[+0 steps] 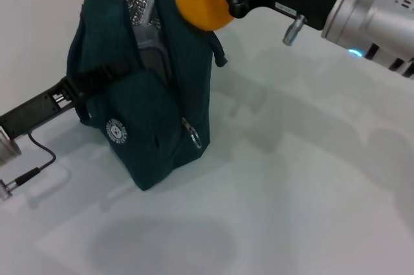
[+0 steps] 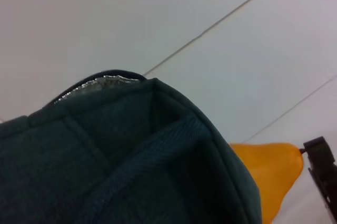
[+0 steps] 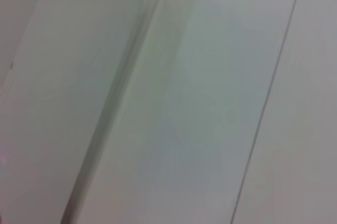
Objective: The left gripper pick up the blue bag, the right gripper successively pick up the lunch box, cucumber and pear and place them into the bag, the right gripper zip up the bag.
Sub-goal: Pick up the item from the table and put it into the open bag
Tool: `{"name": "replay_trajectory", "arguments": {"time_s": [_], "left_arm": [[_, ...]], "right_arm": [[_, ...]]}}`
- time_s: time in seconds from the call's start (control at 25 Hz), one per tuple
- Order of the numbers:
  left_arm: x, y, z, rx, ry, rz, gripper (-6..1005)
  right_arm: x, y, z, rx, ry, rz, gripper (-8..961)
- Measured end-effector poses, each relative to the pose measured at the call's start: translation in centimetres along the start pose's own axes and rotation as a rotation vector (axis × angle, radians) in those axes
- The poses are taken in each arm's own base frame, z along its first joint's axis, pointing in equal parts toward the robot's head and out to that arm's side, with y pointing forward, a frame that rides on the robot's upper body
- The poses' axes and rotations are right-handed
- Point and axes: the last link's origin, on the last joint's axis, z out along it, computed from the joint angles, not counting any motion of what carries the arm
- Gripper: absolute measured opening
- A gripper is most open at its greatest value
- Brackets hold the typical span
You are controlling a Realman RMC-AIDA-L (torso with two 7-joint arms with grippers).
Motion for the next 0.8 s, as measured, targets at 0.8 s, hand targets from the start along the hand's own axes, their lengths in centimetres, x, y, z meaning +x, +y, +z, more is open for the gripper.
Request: {"name": "replay_trajectory", "arguments": {"time_s": [0.8], "left_arm": [[-0.3, 0.5, 1.1, -0.049, -0.025, 0.017, 36]], "right_arm": [[-2.0, 1.1, 3.7, -0.092, -0.042, -0.053, 81]]}}
